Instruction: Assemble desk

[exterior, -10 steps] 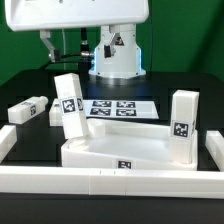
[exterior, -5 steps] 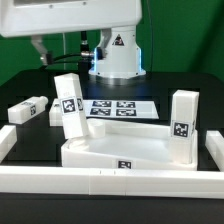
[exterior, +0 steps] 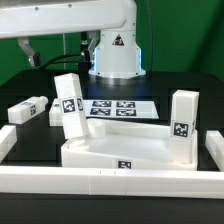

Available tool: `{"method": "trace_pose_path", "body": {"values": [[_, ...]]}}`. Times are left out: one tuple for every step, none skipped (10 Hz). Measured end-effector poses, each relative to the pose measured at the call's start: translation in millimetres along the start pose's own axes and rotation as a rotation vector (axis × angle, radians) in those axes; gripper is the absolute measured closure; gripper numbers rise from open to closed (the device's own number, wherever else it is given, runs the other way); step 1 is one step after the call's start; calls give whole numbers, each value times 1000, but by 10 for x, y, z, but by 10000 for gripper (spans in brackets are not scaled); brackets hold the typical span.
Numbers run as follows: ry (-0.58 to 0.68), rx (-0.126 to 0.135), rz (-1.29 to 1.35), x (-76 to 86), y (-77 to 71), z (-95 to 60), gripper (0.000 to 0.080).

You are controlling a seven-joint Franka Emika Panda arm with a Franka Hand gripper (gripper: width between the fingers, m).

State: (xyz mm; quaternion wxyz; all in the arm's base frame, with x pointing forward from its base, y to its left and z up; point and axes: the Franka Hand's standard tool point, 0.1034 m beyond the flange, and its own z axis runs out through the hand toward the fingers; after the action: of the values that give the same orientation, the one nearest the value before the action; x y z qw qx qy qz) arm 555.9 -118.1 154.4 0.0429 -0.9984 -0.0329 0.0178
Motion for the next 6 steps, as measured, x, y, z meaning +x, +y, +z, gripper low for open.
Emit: {"method": "trace_pose_path", "body": {"values": [[11,-5,10,-41,14,67,151],[7,-6,18,-75,15,118,151],[8,-10,18,-72,22,161,151],[4,-12,17,-72,18,221,151],[0,-12,15,-70,6,272,151],[-5,-12,12,-63,-9,302,151]]}}
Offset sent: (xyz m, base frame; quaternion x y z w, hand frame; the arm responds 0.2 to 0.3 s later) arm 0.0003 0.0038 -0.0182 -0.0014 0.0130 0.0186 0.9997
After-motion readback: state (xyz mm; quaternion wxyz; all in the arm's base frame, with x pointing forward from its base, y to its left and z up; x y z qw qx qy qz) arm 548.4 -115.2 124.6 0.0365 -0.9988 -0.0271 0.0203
